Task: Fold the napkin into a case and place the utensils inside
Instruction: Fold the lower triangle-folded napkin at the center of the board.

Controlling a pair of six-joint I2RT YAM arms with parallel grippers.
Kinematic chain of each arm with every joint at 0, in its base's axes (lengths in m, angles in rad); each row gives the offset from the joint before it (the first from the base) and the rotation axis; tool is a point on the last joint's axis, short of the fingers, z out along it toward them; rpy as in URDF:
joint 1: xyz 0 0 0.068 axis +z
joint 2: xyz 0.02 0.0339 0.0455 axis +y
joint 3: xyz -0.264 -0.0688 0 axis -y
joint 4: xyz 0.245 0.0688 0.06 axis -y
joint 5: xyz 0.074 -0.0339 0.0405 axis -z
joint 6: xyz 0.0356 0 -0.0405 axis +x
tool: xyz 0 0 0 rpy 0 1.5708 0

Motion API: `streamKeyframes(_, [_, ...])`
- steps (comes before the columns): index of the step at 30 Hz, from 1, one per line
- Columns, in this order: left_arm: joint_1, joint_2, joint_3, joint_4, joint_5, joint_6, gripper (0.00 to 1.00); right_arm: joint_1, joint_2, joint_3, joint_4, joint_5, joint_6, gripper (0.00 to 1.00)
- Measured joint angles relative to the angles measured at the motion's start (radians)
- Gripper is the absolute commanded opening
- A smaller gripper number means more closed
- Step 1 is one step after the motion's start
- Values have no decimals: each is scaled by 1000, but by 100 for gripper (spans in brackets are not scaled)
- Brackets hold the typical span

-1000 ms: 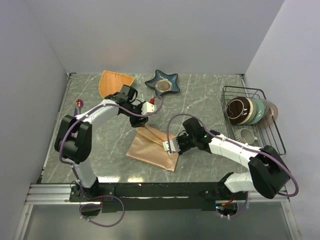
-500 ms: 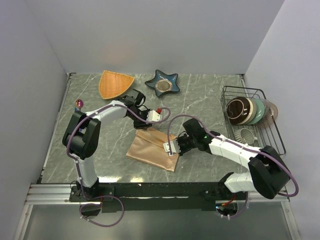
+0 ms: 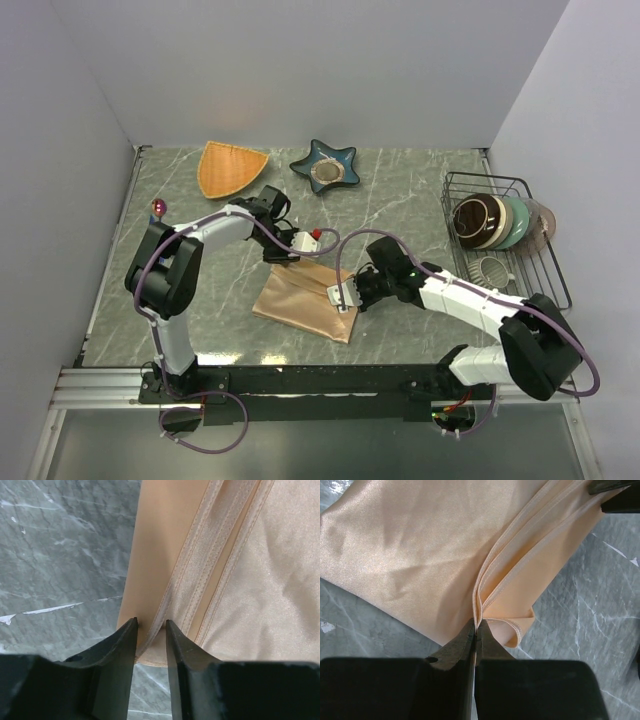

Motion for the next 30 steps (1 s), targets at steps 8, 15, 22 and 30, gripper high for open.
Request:
streamKeyframes(8, [0, -19, -23, 0, -5, 7, 1, 2, -37, -13, -6, -6, -14, 0])
streamKeyframes(15, [-5, -104, -63, -40, -6, 7, 1, 4, -67, -28, -16, -15, -21, 0])
streamKeyframes(22, [-27, -121, -138, -48, -21, -21, 1, 36, -52, -51, -19, -10, -21, 0])
streamKeyframes(30, [-50, -118, -189, -11, -58, -97, 6, 49, 59, -61, 30, 61, -35, 0])
